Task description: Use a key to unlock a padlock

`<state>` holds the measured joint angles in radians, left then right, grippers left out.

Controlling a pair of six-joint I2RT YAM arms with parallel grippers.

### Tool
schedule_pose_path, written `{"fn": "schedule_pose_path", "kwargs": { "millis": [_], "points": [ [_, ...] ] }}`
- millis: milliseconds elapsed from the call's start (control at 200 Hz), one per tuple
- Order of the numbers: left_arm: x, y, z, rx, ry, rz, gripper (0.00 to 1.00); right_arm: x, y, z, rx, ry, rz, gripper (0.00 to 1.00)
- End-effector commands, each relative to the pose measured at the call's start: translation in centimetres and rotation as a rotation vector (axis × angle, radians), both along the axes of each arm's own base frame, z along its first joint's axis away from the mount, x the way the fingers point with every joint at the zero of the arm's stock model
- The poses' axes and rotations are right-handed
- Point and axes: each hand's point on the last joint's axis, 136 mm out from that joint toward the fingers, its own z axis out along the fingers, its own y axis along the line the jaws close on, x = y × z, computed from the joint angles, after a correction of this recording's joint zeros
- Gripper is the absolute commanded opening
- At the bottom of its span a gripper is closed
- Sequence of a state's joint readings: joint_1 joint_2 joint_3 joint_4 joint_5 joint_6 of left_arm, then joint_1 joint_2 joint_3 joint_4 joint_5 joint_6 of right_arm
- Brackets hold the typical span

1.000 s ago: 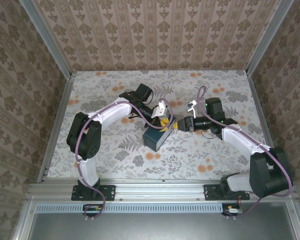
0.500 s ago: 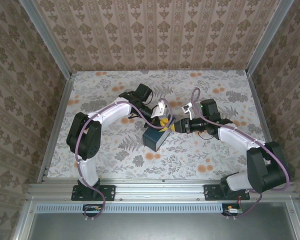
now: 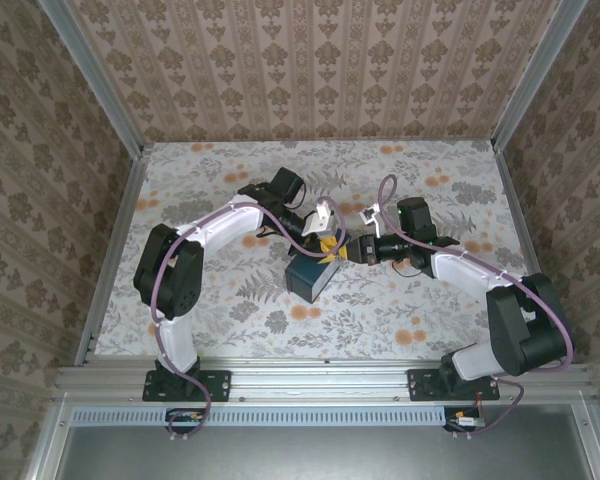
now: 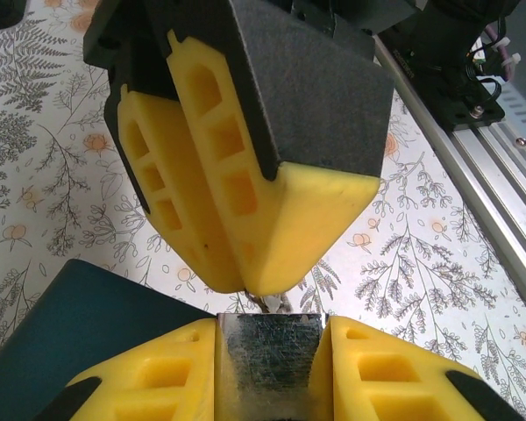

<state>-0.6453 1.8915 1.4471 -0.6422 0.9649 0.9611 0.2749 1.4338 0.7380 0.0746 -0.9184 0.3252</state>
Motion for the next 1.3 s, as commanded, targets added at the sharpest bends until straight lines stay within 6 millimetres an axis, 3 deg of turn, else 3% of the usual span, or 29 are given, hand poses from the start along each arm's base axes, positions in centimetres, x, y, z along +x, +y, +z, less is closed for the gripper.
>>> {"fn": "schedule_pose_path", "kwargs": {
  "millis": [0,220,460,615,780,1000,1055,1255,1295],
  "points": [
    [-0.1,-0.3,0.9,-0.043,0.023,-0.019,0.1,0.2,0.4,0.3,0.015,0.0,0.012,0.17],
    [0.1,-0.4,0.9,-0.046,0.005,-0.007,0.1,-0.4,0.1,-0.6,0.058,0.109,-0.039,0.03],
    [-0.2,-0.7,0.6,-0.038,-0.024,-0.015,0.09,-1.5,0.3,-1.1,0.129,0.395,-0.113,0.0],
    [-0.1,-0.9,1.0,-0.059,-0.049,-0.012,0.09,-2.2,-0.3,-3.7,0.137,0.686,-0.244,0.0],
    [-0.2,-0.9,1.4,-0.069,-0.059,-0.017,0.09,-2.0,-0.6,-3.7,0.142,0.796,-0.332,0.0],
    [-0.8,-0.9,1.1,-0.054,-0.061,-0.03,0.09,-1.4,-0.7,-2.1,0.177,0.846,-0.388,0.08],
    [-0.8,-0.9,1.0,-0.052,-0.053,-0.031,0.09,-1.6,-0.7,-2.1,0.162,0.847,-0.377,0.18],
    [-0.4,-0.6,1.0,-0.052,-0.035,-0.024,0.09,-1.4,-3.2,-2.6,0.105,0.828,-0.426,0.31],
    [-0.4,-0.5,1.1,-0.052,-0.028,-0.023,0.09,-1.3,-3.8,-1.5,0.105,0.776,-0.429,0.32]
  ]
}}
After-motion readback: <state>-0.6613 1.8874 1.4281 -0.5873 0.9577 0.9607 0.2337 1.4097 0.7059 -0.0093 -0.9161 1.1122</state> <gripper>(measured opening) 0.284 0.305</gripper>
